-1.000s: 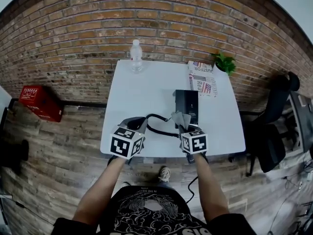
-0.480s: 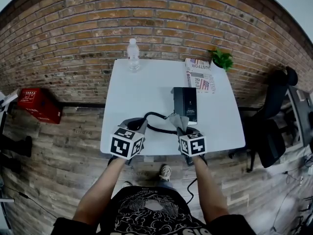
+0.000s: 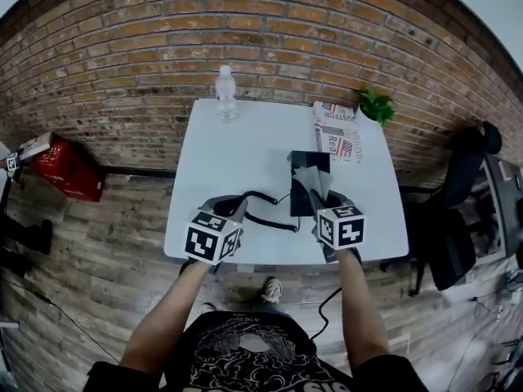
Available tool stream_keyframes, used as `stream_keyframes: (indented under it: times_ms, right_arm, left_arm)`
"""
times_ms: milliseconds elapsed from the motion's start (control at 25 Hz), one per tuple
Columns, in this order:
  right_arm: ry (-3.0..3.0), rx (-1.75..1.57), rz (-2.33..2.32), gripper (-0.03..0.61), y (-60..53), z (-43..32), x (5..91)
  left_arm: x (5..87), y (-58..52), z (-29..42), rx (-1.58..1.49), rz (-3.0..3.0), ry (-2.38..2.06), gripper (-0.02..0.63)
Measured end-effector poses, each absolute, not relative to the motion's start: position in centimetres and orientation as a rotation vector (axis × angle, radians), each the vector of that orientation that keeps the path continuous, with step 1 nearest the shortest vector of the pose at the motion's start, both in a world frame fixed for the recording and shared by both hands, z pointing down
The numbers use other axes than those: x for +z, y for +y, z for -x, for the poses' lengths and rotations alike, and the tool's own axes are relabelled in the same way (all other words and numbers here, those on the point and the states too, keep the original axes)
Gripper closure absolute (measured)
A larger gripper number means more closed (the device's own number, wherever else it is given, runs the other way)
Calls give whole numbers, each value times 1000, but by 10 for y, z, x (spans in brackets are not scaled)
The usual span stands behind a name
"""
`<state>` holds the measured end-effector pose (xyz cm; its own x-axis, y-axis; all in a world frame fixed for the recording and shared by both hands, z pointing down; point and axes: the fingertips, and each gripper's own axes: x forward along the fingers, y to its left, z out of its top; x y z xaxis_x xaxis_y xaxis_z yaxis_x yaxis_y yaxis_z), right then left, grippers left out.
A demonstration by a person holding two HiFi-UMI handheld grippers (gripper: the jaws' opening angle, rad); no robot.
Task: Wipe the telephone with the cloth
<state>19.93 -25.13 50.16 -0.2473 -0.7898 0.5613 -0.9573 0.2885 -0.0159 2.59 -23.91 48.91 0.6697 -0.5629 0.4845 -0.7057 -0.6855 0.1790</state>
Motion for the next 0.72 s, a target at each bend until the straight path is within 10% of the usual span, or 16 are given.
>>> stream_keyframes:
  times_ms: [720]
  right_arm:
    - [-2118,267,-1331,568,-363,-233,474]
  left_arm:
    - [487,-282,-45,537,-2476,-1143,609]
